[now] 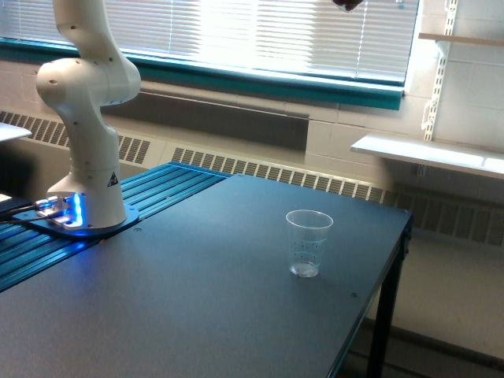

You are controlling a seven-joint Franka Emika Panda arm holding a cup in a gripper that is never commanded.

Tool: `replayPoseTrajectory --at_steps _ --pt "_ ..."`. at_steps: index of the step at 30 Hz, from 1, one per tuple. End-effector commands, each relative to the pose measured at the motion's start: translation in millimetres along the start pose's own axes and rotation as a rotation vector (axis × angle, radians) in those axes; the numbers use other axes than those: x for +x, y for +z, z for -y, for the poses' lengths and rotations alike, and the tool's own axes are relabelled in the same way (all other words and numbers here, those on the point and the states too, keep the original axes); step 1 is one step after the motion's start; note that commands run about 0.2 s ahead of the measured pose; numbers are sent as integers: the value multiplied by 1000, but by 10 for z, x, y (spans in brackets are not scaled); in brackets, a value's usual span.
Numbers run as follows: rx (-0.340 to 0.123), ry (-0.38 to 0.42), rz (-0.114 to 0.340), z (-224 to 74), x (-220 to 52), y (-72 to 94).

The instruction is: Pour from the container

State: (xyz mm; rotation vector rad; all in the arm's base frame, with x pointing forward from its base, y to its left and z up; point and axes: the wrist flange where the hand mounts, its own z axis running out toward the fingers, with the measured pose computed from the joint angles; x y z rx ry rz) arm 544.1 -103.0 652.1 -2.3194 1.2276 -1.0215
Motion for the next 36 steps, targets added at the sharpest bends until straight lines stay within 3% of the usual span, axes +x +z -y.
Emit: replayPoseTrajectory --at_steps 1,21,36 --pt "1 0 -5 -22 64 -28" --pt "3 -59 -25 -71 -112 -40" --pt "-26 -139 0 -376 -540 9"
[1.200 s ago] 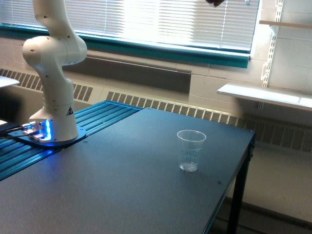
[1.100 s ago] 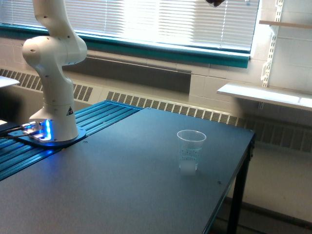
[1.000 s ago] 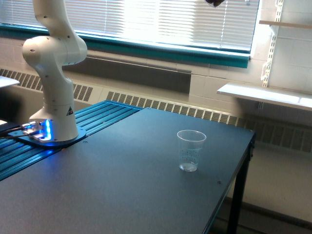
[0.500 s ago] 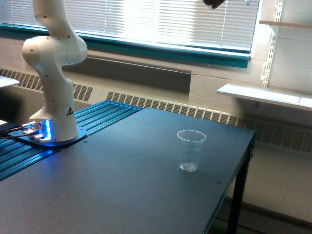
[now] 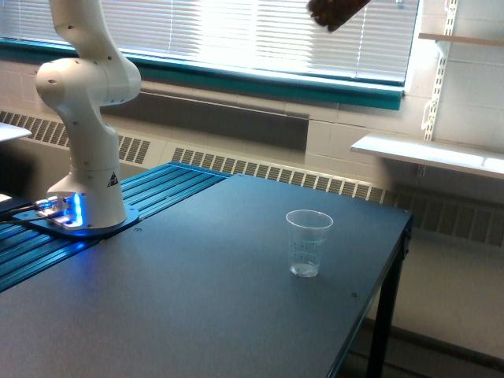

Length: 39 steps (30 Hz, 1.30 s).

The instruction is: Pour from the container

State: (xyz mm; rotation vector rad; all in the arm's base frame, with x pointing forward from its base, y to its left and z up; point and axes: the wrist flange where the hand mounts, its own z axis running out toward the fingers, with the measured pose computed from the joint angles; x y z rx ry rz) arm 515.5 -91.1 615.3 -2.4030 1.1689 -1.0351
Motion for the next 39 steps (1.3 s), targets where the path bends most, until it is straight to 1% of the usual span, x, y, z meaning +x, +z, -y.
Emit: replayPoseTrajectory --at_steps 1,11,19,27,30,39 --pt "0 -66 3 -78 -223 -22" --pt "-22 -142 46 -200 -679 78" --pt "-41 -163 72 -300 -1026 176" --pt "-48 -188 103 -415 -1326 265" --pt "-61 -199 105 -474 -1412 289" --pt "-108 -211 142 -720 -1694 427"
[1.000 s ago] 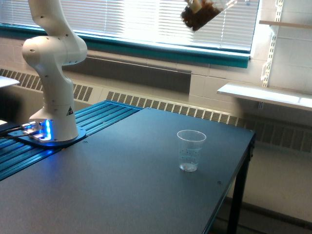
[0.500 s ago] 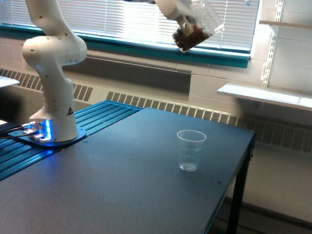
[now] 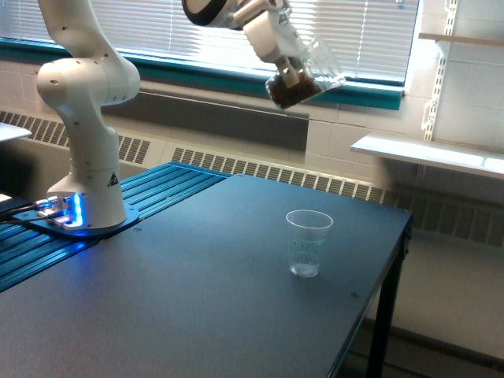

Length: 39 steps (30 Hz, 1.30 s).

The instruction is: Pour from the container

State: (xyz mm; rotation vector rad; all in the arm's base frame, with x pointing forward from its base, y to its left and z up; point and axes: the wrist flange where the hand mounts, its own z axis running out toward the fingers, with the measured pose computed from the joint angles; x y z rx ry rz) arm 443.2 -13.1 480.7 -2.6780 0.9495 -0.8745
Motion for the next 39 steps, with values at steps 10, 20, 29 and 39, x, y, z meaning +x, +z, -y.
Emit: replayPoseTrajectory --at_steps 10,20,29,39 --pt "-49 -32 39 -120 -406 268" --pt "-89 -54 62 -91 -624 468" --pt "-118 -42 94 -146 -842 672" --pt "-168 -60 126 -156 -1005 852"
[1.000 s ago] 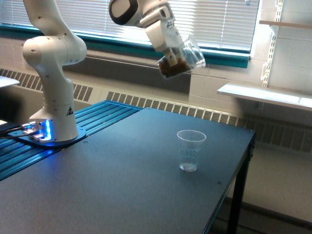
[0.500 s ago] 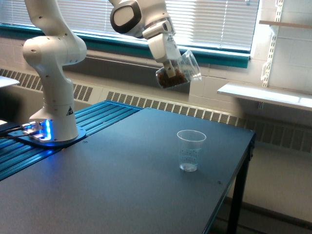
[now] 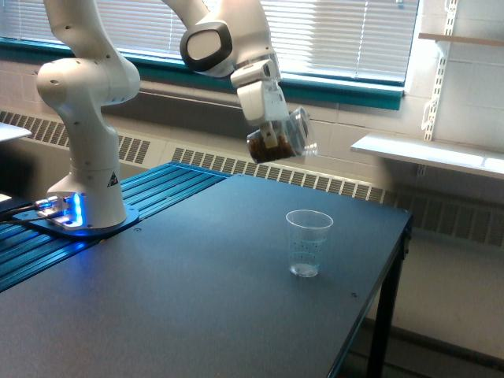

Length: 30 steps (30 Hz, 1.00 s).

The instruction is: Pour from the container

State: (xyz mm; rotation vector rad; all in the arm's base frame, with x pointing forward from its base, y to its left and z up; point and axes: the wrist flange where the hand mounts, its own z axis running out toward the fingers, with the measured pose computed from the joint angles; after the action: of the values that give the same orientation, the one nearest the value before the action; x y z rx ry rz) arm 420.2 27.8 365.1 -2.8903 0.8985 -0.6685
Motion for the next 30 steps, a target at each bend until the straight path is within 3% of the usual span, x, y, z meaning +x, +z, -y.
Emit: replayPoseTrajectory --at_steps 1,21,30 --pt "-18 35 9 55 -56 72" --pt "-96 59 4 -18 -86 214" --pt "-147 32 20 -6 -109 285"
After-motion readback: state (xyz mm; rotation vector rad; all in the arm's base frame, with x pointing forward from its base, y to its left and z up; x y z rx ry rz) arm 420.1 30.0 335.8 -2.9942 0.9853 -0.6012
